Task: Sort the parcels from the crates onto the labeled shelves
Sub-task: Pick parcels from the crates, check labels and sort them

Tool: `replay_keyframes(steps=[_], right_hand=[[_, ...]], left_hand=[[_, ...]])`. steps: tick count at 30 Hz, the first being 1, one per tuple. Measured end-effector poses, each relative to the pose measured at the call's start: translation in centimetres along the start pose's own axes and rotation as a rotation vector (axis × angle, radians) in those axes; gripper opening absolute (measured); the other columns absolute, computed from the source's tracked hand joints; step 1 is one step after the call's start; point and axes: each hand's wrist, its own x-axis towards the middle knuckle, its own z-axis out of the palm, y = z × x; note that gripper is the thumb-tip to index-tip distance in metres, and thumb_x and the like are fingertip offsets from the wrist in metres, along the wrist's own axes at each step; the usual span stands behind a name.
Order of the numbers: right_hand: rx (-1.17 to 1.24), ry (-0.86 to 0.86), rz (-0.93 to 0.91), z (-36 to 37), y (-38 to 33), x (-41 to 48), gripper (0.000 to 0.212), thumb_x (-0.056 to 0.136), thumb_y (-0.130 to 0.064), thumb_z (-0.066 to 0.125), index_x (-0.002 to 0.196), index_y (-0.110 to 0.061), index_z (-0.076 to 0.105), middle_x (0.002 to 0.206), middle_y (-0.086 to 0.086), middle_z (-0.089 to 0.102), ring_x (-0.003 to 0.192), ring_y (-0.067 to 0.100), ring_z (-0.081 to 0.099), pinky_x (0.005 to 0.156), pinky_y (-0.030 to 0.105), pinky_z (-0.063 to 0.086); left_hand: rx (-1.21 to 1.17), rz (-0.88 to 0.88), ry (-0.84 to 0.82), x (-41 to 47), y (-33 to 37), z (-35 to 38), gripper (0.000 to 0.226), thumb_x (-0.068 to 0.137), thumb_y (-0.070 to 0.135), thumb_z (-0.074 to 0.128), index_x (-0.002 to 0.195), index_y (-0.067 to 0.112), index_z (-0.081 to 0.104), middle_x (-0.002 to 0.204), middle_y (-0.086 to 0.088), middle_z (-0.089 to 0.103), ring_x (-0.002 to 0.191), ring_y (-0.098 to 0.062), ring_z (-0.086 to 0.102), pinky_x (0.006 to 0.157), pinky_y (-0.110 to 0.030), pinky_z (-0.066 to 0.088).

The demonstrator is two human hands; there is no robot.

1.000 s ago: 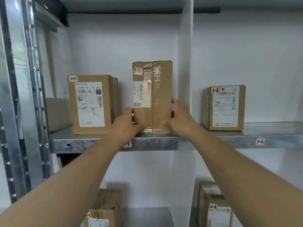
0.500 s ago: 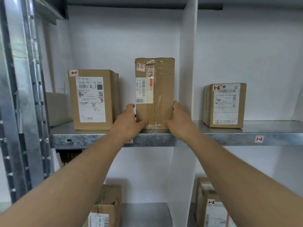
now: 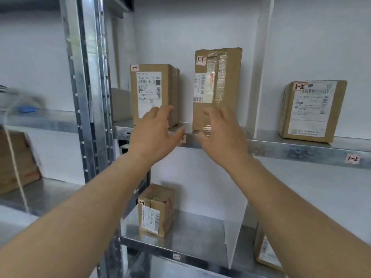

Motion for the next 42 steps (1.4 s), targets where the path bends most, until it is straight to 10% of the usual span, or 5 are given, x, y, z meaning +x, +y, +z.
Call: replay_keyframes(steps=[19,42], right_hand=[[0.314,-0.763,-0.539,14.8,-14.3,-19.4,0.055,0.089,-0.03,0.058,0.139,-0.017,0.041,0.135,0.008,0.04,0.126,0.029,0.039,0.09,0.039,0.043],[0.351,-1.147,-0.834,23.0,-32.8,-33.9,0.054,0.088,-0.031,0.058,0.138,-0.021,0.039,0.134,0.005,0.042,0.124,0.025,0.042,0.089,0.039,0.047]], left_hand=[[0.51,-0.869,-0.225,-32.1,-9.7,-7.6,0.064,0.089,0.049,0.055,0.141,0.017,0.038,0.139,-0.007,0.046,0.126,-0.027,0.043,0.098,-0.04,0.04],[0.441,-1.469,-0.283,-53.1,-17.2,-16.1,0.055,0.089,0.044,0.055,0.136,0.021,0.041,0.136,-0.005,0.047,0.125,-0.026,0.043,0.093,-0.039,0.041]])
